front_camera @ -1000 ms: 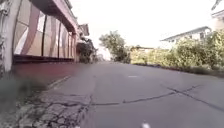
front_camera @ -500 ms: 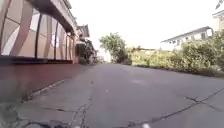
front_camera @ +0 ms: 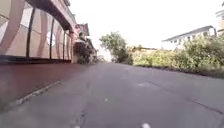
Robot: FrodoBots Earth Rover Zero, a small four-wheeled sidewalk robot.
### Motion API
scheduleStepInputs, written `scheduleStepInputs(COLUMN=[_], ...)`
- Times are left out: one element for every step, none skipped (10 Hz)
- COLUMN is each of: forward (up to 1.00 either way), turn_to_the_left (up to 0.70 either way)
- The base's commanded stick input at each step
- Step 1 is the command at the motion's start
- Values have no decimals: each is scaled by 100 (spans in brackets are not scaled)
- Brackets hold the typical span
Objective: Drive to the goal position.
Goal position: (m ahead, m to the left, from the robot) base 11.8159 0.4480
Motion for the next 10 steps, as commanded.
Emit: scheduleStepInputs(forward=[100,100,100,100,100,100,100,100,100,100], turn_to_the_left=[0,0,0,0,0,0,0,0,0,0])
